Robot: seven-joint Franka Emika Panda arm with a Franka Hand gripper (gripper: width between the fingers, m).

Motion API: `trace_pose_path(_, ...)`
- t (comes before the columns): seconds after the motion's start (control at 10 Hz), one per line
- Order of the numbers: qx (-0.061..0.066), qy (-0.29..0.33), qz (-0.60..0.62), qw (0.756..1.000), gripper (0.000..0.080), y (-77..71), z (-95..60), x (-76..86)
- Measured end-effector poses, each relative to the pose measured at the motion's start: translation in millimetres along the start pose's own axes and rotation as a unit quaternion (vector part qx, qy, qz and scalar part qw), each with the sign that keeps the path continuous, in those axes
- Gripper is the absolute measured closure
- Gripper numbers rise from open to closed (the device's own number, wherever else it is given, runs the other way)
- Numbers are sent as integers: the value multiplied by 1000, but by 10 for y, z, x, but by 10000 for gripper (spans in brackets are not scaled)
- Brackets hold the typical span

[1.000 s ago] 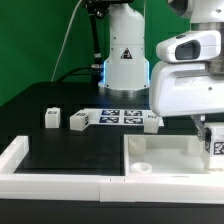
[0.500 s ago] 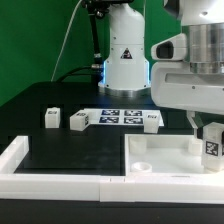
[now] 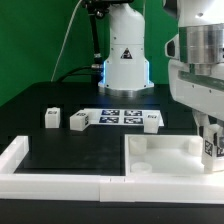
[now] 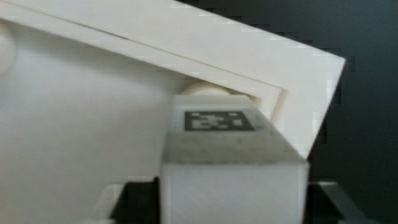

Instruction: Assemble one leg

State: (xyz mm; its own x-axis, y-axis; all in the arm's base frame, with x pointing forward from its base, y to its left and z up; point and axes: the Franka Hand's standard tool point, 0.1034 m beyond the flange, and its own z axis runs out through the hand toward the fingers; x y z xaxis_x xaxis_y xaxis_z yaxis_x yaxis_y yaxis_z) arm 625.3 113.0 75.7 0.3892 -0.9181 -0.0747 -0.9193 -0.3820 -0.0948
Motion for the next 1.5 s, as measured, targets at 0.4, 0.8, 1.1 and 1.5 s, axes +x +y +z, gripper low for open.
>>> trace_pose_path(0.4, -4, 2, -209, 978, 159, -17, 1, -65)
trace_pose_path(0.8, -9, 4, -443, 896, 150, -23, 4, -62)
trace_pose_path(1.1, -18, 9, -570, 821, 150, -17, -1, -46)
trace_pose_path(1.5, -19, 10, -574, 819, 509, -13, 0, -32)
